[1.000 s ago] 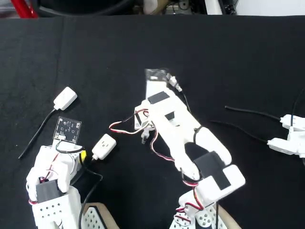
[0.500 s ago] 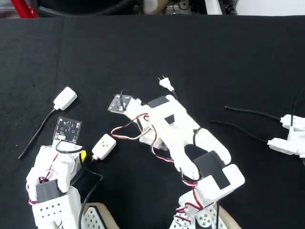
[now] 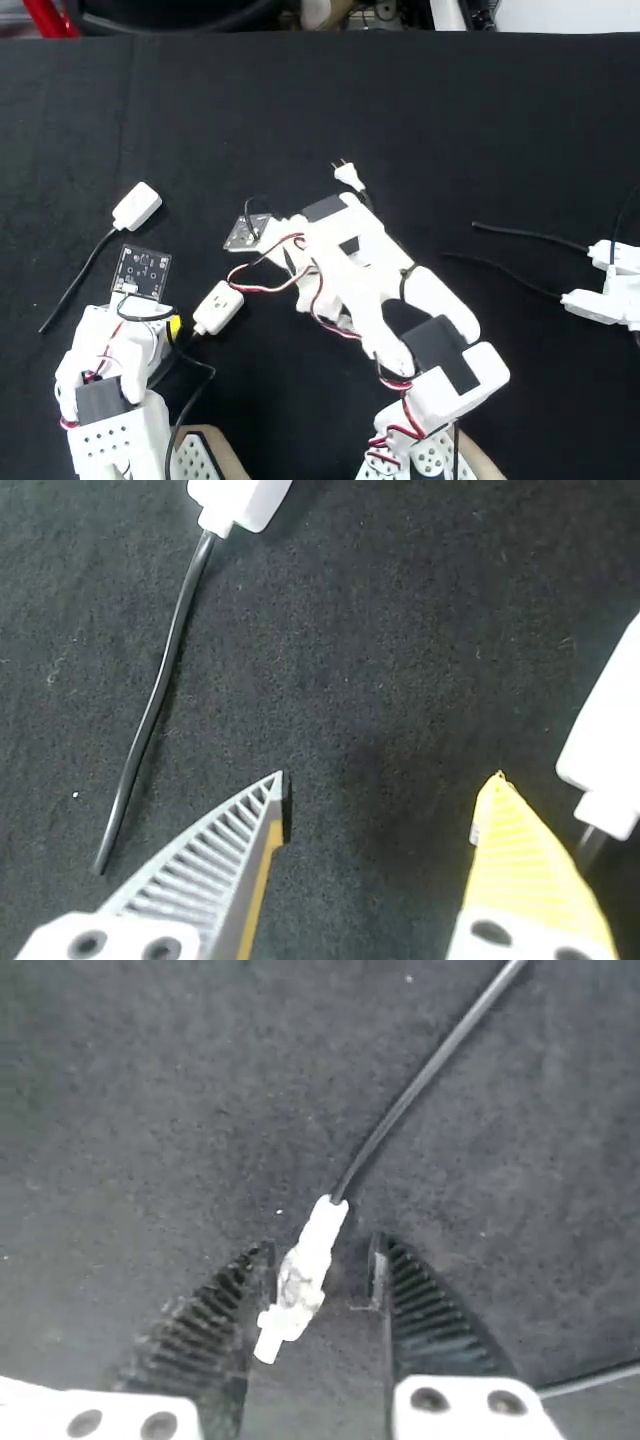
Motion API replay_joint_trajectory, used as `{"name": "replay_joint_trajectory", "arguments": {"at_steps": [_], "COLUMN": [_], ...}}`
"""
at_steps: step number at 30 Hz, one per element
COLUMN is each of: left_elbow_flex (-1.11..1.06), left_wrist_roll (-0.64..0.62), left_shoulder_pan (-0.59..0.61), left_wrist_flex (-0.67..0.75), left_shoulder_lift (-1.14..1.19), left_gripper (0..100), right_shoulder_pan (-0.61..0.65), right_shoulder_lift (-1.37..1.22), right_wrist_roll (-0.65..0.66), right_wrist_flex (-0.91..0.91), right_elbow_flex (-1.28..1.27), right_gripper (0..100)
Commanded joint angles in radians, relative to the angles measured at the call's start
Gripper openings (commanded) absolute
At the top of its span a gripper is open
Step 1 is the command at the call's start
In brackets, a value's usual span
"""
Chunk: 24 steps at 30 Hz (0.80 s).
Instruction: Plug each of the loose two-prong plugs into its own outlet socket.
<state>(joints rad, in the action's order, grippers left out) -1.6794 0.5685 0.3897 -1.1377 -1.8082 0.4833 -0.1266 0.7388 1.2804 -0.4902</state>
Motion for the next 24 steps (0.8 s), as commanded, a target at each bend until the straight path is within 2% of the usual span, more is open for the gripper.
{"name": "replay_joint_trajectory", "arguments": {"at_steps": [1, 9, 16, 21, 24], "left_elbow_flex": [-0.008, -0.008, -0.008, -0.008, -0.008], "left_wrist_roll": [0.008, 0.008, 0.008, 0.008, 0.008], "left_shoulder_pan": [-0.008, -0.008, -0.008, -0.008, -0.008], "left_wrist_flex": [-0.009, -0.009, -0.009, -0.009, -0.009], "left_shoulder_lift": [-0.009, -0.009, -0.009, -0.009, -0.009], "left_gripper": [30, 30, 30, 30, 30], "right_shoulder_pan": [0.009, -0.006, -0.011, -0.012, -0.012], "right_shoulder_lift": [0.004, -0.051, -0.179, -0.229, -0.220], "right_wrist_roll": [-0.025, -0.025, -0.025, -0.031, -0.032], "right_wrist_flex": [0.009, 0.037, 0.114, 0.118, 0.120], "right_elbow_flex": [0.041, 0.042, 0.166, 0.222, 0.214], "right_gripper": [14.6, 14.5, 14.3, 0.9, 1.5]}}
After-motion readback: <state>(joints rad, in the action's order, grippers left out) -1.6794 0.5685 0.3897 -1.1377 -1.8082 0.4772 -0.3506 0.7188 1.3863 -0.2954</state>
